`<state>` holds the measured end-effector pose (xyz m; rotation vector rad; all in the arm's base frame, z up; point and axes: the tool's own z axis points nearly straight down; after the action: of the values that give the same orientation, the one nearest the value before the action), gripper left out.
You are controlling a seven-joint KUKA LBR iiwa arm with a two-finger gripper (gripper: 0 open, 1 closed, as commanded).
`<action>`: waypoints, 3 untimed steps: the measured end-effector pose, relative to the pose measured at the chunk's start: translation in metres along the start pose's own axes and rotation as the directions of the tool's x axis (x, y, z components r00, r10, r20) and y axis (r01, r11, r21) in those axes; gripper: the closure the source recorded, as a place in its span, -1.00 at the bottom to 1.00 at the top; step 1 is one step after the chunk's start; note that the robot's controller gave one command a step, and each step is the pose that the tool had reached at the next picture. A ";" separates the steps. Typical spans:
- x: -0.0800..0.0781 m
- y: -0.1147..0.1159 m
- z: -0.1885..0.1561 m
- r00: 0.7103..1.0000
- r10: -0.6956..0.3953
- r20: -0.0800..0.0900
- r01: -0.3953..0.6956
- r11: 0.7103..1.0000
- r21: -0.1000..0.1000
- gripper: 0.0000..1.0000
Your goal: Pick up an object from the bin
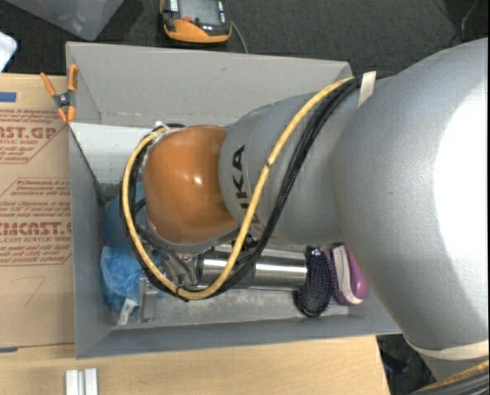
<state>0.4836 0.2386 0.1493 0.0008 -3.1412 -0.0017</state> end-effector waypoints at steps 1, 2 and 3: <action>-0.018 0.010 0.065 0.966 0.258 -0.010 -0.258 0.966 -0.002 -1.00; -0.019 0.009 0.046 1.000 -0.014 -0.006 0.014 1.000 -0.001 -1.00; 0.005 0.004 0.034 0.933 0.359 -0.013 -0.359 0.933 0.001 -1.00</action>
Offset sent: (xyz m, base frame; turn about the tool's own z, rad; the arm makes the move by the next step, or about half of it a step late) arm 0.0208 0.0070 -0.0448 -0.0122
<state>0.4790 0.2426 0.1155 -0.5704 -3.0756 -0.0032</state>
